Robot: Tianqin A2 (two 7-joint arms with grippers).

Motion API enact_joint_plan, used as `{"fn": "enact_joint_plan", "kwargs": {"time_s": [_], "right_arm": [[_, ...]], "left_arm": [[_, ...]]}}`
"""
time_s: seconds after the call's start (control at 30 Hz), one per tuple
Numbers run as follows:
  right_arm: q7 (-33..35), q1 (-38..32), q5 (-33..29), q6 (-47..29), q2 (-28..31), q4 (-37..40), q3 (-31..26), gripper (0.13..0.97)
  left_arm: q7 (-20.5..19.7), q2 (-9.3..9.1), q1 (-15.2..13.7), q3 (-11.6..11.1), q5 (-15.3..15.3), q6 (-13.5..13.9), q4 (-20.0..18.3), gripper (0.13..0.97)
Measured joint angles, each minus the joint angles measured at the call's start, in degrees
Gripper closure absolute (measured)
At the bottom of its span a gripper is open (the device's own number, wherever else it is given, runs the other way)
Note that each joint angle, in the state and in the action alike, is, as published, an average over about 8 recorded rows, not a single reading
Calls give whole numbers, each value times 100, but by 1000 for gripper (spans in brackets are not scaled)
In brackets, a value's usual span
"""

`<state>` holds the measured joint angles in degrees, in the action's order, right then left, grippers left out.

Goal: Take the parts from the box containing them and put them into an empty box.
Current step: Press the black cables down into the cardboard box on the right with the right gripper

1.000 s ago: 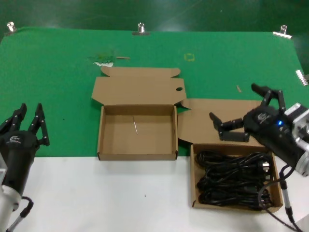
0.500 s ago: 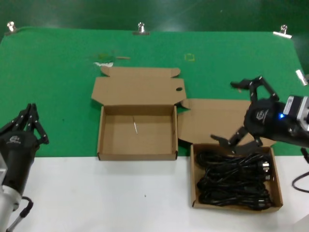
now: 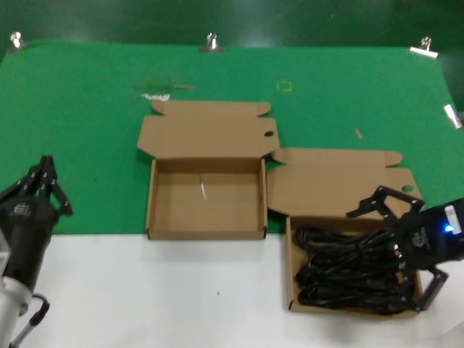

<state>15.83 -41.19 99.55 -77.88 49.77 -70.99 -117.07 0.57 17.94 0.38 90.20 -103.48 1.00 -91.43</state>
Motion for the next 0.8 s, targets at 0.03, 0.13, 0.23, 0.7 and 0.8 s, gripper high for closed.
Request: {"fn": "enact_joint_plan", "kwargs": {"time_s": [0.03,0.13,0.23,0.7,0.8], "right_arm": [[104,-109,-115,-122,-16,112,-87,129],[440,-434,-483,-361,-118,483,-331,129],[726,-721,-838,-437,-285,879,-537,129],[1302,-1495,-1839,-245,-1131,2500,-1071,129],[1492,-1575,-1945,-160,-1273,2838,-1120,129]], "left_arm": [[0,0,0,0,0,0,0,946],[0,0,0,0,0,0,0,946],[0,0,0,0,0,0,0,946],[0,0,0,0,0,0,0,946],[-1,0,0,0,1,0,0,946]]}}
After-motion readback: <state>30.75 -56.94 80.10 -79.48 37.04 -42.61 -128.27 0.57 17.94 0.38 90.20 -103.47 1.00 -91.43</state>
